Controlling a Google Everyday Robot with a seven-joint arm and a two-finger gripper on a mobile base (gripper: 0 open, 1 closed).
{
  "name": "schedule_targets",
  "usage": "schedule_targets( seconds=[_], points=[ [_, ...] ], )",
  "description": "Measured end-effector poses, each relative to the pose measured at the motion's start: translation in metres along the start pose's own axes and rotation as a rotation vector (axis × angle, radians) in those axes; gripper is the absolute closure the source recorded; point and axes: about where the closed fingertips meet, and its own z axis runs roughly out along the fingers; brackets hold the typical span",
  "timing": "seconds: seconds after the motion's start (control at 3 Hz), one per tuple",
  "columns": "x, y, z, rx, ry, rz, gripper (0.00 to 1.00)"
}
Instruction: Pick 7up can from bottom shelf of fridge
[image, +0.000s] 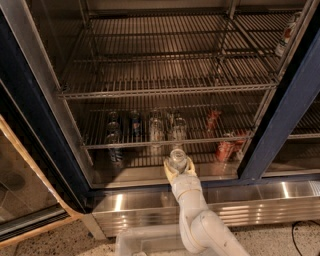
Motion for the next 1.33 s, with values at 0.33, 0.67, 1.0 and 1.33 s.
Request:
schedule_targets(
  seconds=[0.33, 0.67, 1.0, 1.33],
  points=[
    [0.0, 0.0, 0.0, 0.0, 0.0, 0.0, 1.0],
    [-0.004, 0.008, -0.018, -0.014, -0.009, -0.002, 1.0],
    [-0.018, 0.021, -0.047, -0.054, -0.026, -0.022, 1.0],
    [-0.035, 0.031, -0.071, -0.101, -0.058, -0.019, 1.0]
  ],
)
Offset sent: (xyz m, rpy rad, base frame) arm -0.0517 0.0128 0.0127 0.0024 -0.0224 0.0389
